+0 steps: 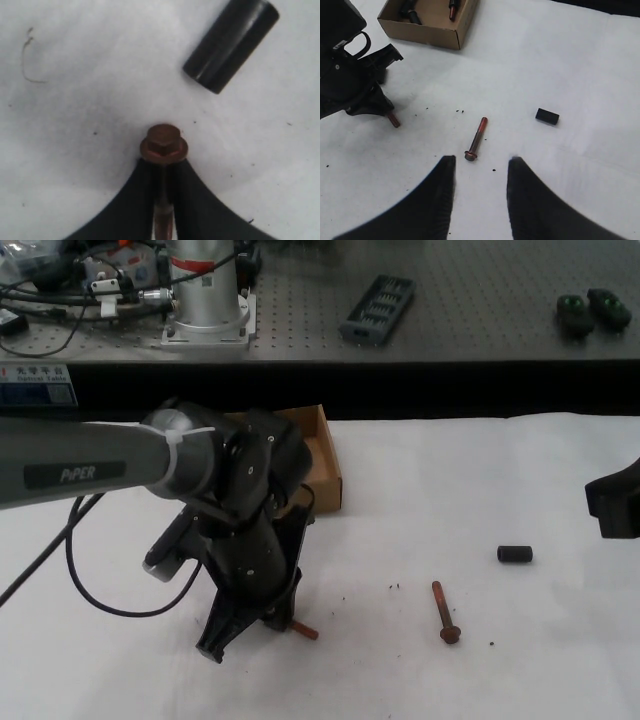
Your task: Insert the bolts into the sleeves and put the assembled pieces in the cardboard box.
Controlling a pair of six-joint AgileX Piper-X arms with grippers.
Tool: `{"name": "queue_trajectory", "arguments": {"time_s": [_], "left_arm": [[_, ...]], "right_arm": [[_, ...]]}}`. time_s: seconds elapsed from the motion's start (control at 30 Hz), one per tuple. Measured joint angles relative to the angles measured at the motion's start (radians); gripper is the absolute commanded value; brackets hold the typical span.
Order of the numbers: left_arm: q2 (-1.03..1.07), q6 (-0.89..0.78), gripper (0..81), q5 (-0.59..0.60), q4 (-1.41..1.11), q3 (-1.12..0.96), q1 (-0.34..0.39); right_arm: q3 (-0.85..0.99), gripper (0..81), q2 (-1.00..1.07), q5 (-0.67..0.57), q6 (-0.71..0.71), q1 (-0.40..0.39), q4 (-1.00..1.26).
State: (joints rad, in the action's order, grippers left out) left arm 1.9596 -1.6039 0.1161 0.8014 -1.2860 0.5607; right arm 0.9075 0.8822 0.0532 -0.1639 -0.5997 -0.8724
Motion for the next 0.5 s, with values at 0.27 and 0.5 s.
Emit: {"name": "queue_trajectory", "arguments": {"time_s": [0.27,0.5], "left_arm": [[0.000,0.142,0.6,0.008,-0.021,0.000,0.000],[-0.052,0.482,0.6,0.015,-0.230,0.005,0.000]], "right_arm": [[0.000,26.4,0.000,0.000,0.000,0.000,0.000],[0.000,26.4,0.000,0.000,0.000,0.000,0.000]]}}
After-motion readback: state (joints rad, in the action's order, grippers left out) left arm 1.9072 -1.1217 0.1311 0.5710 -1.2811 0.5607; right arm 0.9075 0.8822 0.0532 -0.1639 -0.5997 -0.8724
